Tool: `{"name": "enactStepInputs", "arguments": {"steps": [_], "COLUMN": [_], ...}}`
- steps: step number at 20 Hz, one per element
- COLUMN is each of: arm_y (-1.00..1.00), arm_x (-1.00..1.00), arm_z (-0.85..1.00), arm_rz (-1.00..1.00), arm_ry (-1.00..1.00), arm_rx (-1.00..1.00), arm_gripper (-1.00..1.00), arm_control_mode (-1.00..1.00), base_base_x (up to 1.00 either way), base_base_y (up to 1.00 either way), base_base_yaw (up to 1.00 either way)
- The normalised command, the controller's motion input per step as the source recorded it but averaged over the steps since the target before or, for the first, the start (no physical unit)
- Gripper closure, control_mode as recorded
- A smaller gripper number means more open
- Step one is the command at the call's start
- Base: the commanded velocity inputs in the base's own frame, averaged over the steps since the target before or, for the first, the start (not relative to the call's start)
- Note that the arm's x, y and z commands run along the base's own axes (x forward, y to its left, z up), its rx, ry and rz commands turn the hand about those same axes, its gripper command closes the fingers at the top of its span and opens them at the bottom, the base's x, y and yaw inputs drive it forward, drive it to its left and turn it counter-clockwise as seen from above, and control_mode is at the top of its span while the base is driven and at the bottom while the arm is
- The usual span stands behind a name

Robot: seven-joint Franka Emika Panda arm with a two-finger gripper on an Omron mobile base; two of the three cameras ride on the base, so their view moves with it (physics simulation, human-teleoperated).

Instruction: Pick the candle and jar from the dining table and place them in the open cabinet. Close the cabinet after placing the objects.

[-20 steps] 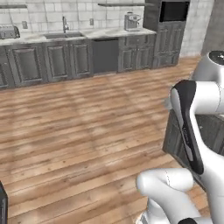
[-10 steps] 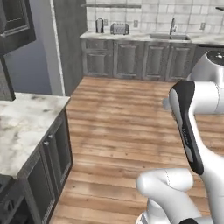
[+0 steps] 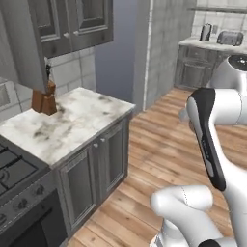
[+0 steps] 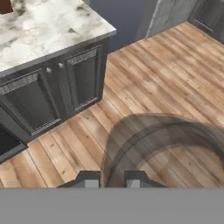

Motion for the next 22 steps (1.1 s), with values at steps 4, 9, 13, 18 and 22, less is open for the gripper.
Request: {"name": "enactStepInputs", "arguments": {"steps": [4, 9, 13, 18, 22], "arm_y": [0.0, 0.0, 0.0, 0.0, 0.0], "arm_x": [0.0, 0.0, 0.0, 0.0, 0.0], "arm_z": [0.0, 0.0, 0.0, 0.0, 0.0], "arm_rz": [0.0, 0.0, 0.0, 0.0, 0.0], "arm_ry": [0.0, 0.0, 0.0, 0.0, 0.0], "arm_rx": [0.0, 0.0, 0.0, 0.0, 0.0], "arm_gripper": [1.0, 1.0, 1.0, 1.0, 1.0], "arm_control_mode": [1.0, 1.0, 1.0, 1.0, 1.0], "base_base_x": [0.0, 0.0, 0.0, 0.0, 0.0], "base_base_y": [-0.29, 0.09, 0.38, 0.54, 0.78], "base_base_yaw": [0.66, 0.44, 0.37, 0.34, 0.31]}}
